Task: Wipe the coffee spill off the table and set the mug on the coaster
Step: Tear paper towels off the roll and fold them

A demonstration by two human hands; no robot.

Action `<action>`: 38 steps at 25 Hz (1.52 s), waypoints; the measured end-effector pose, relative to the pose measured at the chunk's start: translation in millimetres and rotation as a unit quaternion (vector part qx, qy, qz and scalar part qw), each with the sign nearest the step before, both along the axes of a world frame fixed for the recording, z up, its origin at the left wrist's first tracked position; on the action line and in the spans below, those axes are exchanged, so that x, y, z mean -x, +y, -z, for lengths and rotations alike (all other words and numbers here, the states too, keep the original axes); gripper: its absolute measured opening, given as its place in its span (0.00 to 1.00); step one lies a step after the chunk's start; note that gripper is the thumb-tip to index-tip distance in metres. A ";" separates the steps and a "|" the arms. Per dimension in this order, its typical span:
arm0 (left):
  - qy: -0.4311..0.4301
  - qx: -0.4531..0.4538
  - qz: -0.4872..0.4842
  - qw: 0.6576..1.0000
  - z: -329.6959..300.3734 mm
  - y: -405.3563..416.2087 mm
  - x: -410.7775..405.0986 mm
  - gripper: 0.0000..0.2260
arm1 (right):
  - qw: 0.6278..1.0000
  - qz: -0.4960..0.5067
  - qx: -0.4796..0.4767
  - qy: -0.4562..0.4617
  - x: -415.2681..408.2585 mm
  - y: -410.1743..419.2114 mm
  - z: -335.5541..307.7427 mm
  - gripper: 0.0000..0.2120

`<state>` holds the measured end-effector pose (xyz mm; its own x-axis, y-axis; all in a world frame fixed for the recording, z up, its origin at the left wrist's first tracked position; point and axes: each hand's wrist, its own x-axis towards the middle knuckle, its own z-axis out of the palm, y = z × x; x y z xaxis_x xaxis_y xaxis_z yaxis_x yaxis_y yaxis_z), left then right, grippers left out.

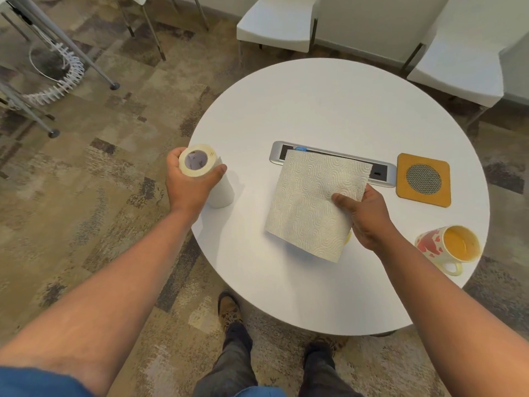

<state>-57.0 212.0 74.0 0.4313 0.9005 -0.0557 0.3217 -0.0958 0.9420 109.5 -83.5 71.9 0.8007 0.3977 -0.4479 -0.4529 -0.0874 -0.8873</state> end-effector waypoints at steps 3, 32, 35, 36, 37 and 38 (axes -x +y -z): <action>0.004 0.000 0.010 1.000 6.4 -2.6 3.1 0.43 | 1.000 0.002 -0.004 0.010 -0.4 -2.8 -0.4 0.15; -0.096 0.460 0.294 0.832 -4.3 -172.1 -26.0 0.34 | 0.980 -0.177 -0.009 -0.093 58.4 -14.5 -64.6 0.18; -0.074 0.444 0.270 0.851 -5.8 -174.1 -28.9 0.27 | 0.948 -0.074 0.137 -0.278 53.2 -28.0 -59.8 0.19; -0.067 0.441 0.268 0.854 -7.2 -175.3 -30.1 0.24 | 0.942 -0.050 0.159 -0.290 51.3 -31.6 -59.1 0.18; -0.060 0.437 0.268 0.857 -8.8 -176.7 -31.2 0.23 | 0.950 -0.033 0.164 -0.265 50.0 -34.6 -57.9 0.18; -0.057 0.432 0.269 0.859 -9.9 -177.9 -32.1 0.23 | 0.965 -0.020 0.149 -0.215 49.3 -37.2 -56.9 0.18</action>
<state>-24.9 34.2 83.8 0.8186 0.2140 -0.5330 0.3507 0.5487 0.7589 60.2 -120.6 128.8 0.9250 0.3366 -0.1762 -0.0387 -0.3780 -0.9250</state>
